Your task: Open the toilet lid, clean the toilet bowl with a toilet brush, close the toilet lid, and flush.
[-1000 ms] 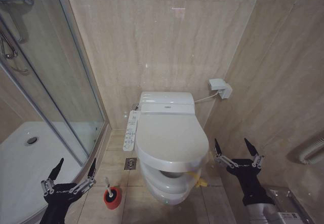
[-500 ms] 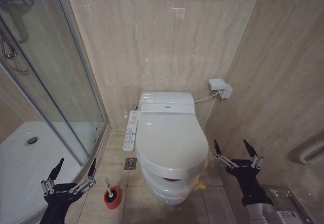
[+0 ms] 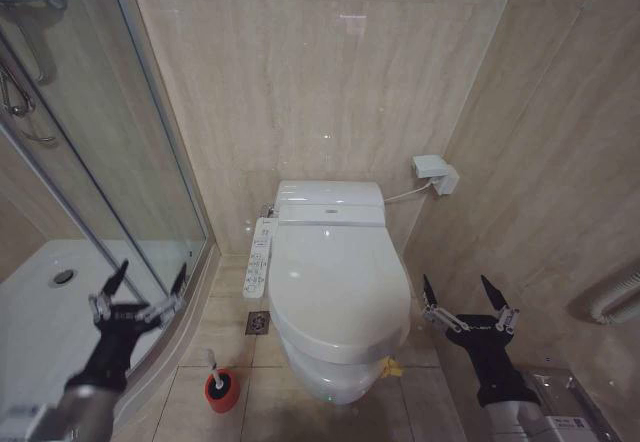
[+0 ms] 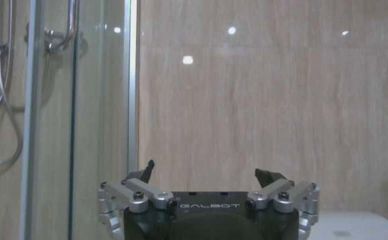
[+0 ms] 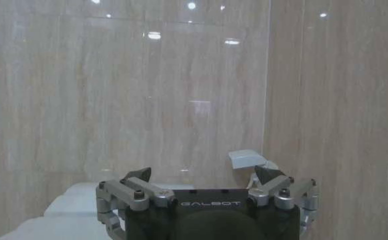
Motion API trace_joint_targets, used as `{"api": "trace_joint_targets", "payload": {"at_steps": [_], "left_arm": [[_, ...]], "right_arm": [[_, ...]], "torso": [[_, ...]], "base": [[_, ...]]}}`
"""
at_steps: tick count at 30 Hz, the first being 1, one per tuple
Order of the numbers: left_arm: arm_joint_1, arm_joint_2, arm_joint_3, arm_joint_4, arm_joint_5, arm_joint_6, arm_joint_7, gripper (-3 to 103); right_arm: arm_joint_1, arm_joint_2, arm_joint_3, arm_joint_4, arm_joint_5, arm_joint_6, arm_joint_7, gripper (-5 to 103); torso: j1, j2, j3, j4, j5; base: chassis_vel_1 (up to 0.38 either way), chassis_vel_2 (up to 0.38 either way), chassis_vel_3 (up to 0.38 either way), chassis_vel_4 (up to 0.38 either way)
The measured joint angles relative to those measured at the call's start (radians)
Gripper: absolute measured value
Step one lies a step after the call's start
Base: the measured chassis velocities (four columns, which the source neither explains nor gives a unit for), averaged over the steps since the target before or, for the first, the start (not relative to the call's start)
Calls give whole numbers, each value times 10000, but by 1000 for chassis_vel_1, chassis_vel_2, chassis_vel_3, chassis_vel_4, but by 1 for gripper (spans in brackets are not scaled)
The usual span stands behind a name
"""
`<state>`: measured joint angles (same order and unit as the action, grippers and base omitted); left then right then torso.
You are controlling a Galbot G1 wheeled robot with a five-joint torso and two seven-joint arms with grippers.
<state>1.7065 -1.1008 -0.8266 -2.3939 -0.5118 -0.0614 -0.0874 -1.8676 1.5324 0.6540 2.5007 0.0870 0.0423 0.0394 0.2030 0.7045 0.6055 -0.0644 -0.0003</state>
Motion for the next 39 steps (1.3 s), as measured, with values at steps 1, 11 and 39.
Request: {"api": "trace_joint_targets", "payload": {"at_steps": [1, 11, 39], "left_arm": [[0, 0, 0, 0, 0, 0, 0, 102], [-659, 420, 74, 506, -299, 95, 23, 97], [-4604, 2873, 3176, 5574, -1729, -823, 1413, 88]], "right_arm": [[0, 0, 0, 0, 0, 0, 0, 100], [3, -1, 0, -6, 1, 2, 7, 100], [4, -2, -1, -8, 2, 5, 8, 100]], "torso": [[0, 0, 0, 0, 0], [-1, 0, -1, 8, 5], [0, -1, 0, 3, -1]], "base": [[0, 0, 0, 0], [0, 0, 0, 0], [0, 0, 0, 0]]}}
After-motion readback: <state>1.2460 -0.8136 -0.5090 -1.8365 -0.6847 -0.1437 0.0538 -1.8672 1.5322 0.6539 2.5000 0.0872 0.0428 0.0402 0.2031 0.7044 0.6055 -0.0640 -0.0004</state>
